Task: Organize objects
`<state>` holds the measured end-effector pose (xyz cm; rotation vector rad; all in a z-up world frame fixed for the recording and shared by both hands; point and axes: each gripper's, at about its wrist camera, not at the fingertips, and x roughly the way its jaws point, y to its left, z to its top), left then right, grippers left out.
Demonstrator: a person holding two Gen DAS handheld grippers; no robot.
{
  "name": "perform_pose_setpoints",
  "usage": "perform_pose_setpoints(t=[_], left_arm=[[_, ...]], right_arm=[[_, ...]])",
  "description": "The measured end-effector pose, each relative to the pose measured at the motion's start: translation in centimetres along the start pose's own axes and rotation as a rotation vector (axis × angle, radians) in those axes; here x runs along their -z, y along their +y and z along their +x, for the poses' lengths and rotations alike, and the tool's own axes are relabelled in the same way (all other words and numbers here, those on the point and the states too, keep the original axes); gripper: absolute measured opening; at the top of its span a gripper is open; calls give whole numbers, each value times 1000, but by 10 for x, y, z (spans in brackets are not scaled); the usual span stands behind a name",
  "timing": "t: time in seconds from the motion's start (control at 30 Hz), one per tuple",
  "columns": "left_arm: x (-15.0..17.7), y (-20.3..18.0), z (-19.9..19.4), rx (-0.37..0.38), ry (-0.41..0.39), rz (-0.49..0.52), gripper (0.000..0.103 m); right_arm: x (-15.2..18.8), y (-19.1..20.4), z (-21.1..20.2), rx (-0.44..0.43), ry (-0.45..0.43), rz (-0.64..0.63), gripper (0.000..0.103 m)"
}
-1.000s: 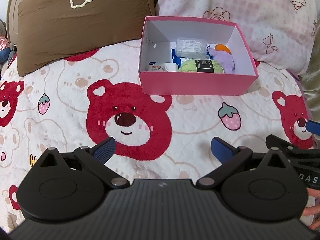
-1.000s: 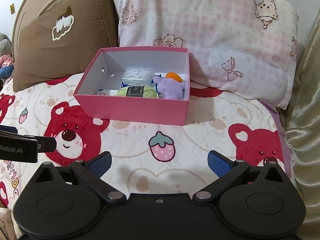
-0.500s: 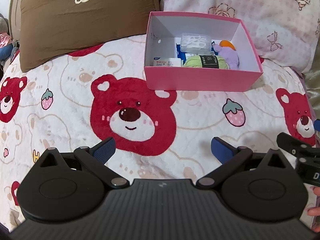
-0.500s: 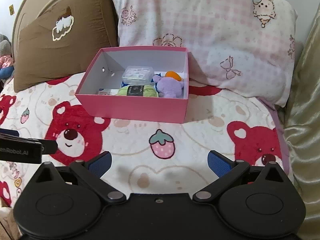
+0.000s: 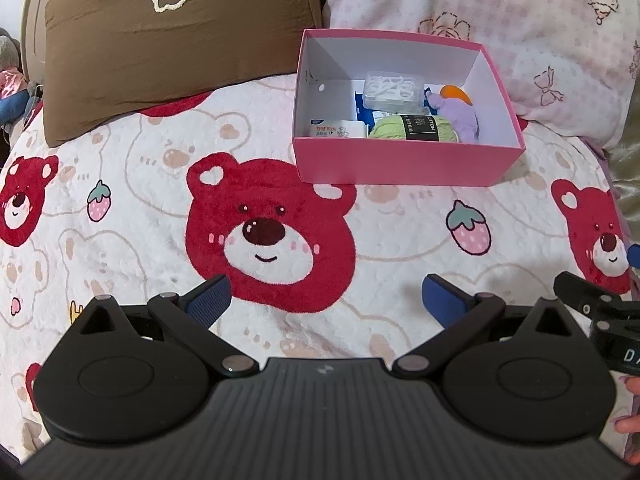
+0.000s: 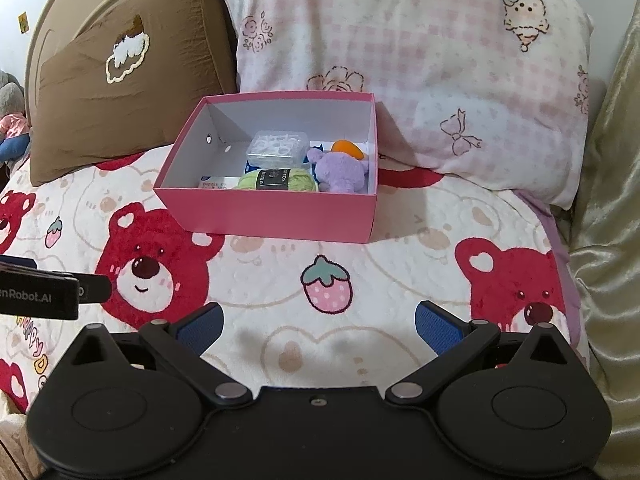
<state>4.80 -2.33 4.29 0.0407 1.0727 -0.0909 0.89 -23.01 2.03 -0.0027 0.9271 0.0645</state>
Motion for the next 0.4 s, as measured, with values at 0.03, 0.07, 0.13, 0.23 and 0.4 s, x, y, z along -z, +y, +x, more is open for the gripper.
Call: perform_pose_setpoints(t=[0.03,0.07,0.13,0.23,0.4], left_arm=[[0,0,0,-2,-1,1,103],[0,0,-1,-3,-3,1,103],[0,0,-2,-4,-6,2,103],[-1,1,-3,-4,-8,4,103],[0,1,-3,-3,-1,6,103]], right_arm=[[0,0,0,0,0,0,103],[0,0,-1,0,0,0,103],[0,1,-1,2,-1,2,103],[1,0,-2,4,-5,3,103],[1,-2,-4,5,-6,7,103]])
